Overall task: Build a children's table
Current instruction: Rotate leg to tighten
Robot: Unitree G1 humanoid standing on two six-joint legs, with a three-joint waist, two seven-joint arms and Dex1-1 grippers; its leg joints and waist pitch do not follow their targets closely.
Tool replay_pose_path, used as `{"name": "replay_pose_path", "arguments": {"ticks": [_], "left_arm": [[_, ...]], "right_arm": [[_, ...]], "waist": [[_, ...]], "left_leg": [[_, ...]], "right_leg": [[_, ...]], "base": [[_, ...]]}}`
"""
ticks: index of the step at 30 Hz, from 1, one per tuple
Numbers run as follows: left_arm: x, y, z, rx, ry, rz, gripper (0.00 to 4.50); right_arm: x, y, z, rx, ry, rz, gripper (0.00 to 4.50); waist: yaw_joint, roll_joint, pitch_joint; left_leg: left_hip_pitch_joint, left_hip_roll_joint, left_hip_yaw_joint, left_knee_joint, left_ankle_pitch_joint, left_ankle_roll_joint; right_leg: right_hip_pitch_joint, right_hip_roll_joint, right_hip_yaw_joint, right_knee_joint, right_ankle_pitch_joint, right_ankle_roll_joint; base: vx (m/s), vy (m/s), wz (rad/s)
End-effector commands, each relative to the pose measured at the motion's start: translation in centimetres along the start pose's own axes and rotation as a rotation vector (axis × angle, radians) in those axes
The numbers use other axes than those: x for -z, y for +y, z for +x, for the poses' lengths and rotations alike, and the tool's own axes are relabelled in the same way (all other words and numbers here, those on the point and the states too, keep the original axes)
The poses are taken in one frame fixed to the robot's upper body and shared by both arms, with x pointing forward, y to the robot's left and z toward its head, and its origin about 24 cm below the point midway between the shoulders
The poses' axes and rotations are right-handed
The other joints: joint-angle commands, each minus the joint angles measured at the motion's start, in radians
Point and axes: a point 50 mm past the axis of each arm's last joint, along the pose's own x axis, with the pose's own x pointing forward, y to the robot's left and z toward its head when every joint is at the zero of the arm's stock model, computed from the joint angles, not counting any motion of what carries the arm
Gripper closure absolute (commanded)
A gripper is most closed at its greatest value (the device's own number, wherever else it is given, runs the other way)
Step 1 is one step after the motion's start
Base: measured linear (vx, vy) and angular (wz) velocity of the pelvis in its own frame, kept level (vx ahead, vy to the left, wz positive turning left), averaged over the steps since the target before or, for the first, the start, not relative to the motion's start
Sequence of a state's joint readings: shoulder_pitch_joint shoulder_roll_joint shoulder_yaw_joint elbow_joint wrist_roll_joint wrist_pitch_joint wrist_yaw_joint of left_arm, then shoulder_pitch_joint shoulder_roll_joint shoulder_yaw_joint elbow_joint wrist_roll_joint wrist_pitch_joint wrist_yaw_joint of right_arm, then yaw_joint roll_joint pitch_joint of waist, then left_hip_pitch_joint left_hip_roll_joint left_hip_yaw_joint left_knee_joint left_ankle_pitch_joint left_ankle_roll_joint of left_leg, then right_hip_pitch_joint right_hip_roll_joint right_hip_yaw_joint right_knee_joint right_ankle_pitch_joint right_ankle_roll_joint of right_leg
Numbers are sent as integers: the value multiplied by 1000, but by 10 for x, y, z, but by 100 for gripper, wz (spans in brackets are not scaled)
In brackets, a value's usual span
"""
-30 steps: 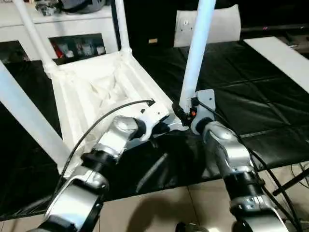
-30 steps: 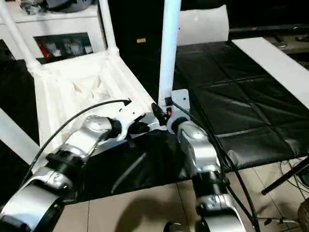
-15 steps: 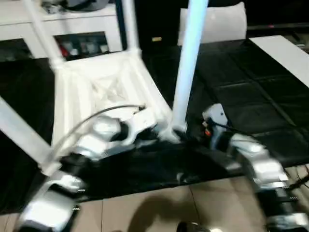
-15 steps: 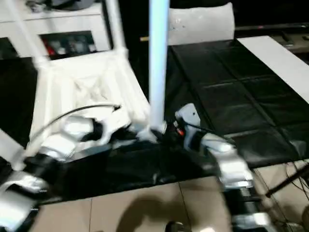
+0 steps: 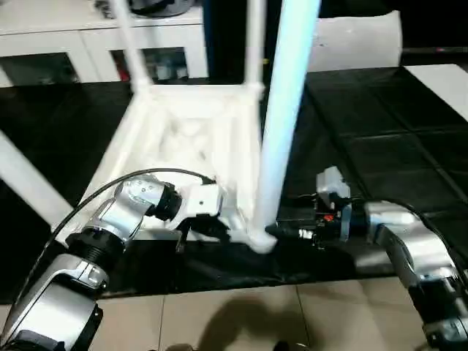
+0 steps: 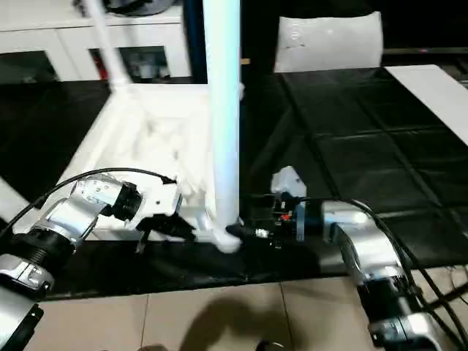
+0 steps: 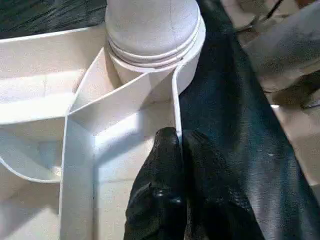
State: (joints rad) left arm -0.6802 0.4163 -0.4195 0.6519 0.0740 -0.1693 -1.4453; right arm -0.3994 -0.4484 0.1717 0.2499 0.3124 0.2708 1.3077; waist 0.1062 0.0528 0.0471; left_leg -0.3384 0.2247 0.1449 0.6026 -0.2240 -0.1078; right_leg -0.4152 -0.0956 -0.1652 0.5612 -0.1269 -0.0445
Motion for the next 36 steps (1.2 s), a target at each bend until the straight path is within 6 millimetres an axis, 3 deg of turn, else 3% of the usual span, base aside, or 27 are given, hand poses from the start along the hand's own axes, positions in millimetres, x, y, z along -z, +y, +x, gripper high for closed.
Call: {"name": "replay_pose_path", "arguments": {"ticks": [1,11,21,23,25,26,27,28,29,30,31,32,33,34,35,36], "left_arm": [[-9,0,8,94,24,73,450],[-7,1,7,116,38,90,450],[-3,3,9,54,46,63,450],[-3,7,13,-17,38,23,450],[-4,11,16,-76,37,-15,450],[-6,17,21,-144,12,-68,450],[-8,20,23,-184,-6,-103,450],[-10,23,26,-217,-20,-133,450],[-12,26,29,-251,-25,-159,450],[-15,29,31,-284,-31,-181,450],[-17,33,34,-329,-40,-219,450],[-20,38,37,-392,-45,-260,450],[-23,43,39,-455,-52,-299,450],[-24,46,39,-487,-57,-324,450],[-25,48,39,-513,-59,-338,450],[-28,54,39,-589,-67,-369,450]], "right_arm": [[-1,0,2,-38,11,1,147],[-1,1,1,-107,30,42,229],[0,5,7,-120,5,75,245],[2,4,11,-63,-15,79,246],[5,1,15,25,-14,77,246],[9,-4,21,129,-16,88,246],[10,-6,25,194,-17,97,246],[12,-9,29,255,-17,118,246],[14,-12,33,303,-15,146,247],[15,-13,37,337,-19,167,249],[14,-16,43,390,-26,188,250],[13,-20,50,460,-33,216,250],[13,-24,55,531,-32,246,250],[13,-27,58,572,-26,263,250],[13,-29,61,605,-21,274,250],[11,-35,67,691,-23,316,250]], "waist": [[-3,-10,-79],[6,-15,-83],[10,-16,-83],[10,-17,-81],[8,-17,-71],[3,-26,-68],[-1,-22,-61],[-18,-25,-54],[-24,-23,-54],[-46,-22,-52],[-59,-13,-53],[-87,-2,-55],[-85,32,-49],[-81,25,-43],[-81,14,-34],[-93,-54,-39]], "left_leg": [[-10,5,20,-64,-68,97],[-13,2,22,-61,-51,92],[-13,1,22,-61,-46,89],[-12,1,23,-62,-51,83],[-2,-6,27,-64,-108,66],[0,-9,28,-64,-123,62],[7,-16,30,-60,-147,48],[12,-29,32,-50,-183,35],[16,-33,30,-45,-203,31],[17,-34,27,-37,-249,37],[20,-29,24,-36,-274,39],[8,-2,6,-45,-334,45],[-27,100,-47,-129,-522,60],[-12,131,-57,-179,-646,46],[14,107,-45,-183,-688,38],[53,-28,-5,-62,-545,-5]], "right_leg": [[76,-49,58,-53,-321,-111],[78,-47,57,-52,-320,-97],[77,-47,56,-53,-337,-87],[76,-47,55,-57,-356,-78],[69,-46,49,-77,-461,-46],[68,-45,47,-84,-496,-30],[59,-44,39,-97,-565,-7],[54,-36,16,-115,-648,38],[54,-34,2,-125,-683,65],[54,-26,-28,-148,-713,119],[60,-25,-45,-158,-709,136],[86,-25,-66,-162,-654,155],[143,-38,-20,-15,-466,85],[122,-52,67,79,-209,1],[94,-40,88,85,-201,-8],[54,-53,64,-72,-691,48]], "base": [[0,0,0],[0,0,0],[0,0,0],[0,0,0],[0,0,0],[0,0,0],[0,0,0],[0,0,0],[-65,5,-7],[-62,24,-11],[-62,24,-11],[-38,71,-8],[0,0,0],[0,0,0],[0,0,0],[0,0,0]]}}
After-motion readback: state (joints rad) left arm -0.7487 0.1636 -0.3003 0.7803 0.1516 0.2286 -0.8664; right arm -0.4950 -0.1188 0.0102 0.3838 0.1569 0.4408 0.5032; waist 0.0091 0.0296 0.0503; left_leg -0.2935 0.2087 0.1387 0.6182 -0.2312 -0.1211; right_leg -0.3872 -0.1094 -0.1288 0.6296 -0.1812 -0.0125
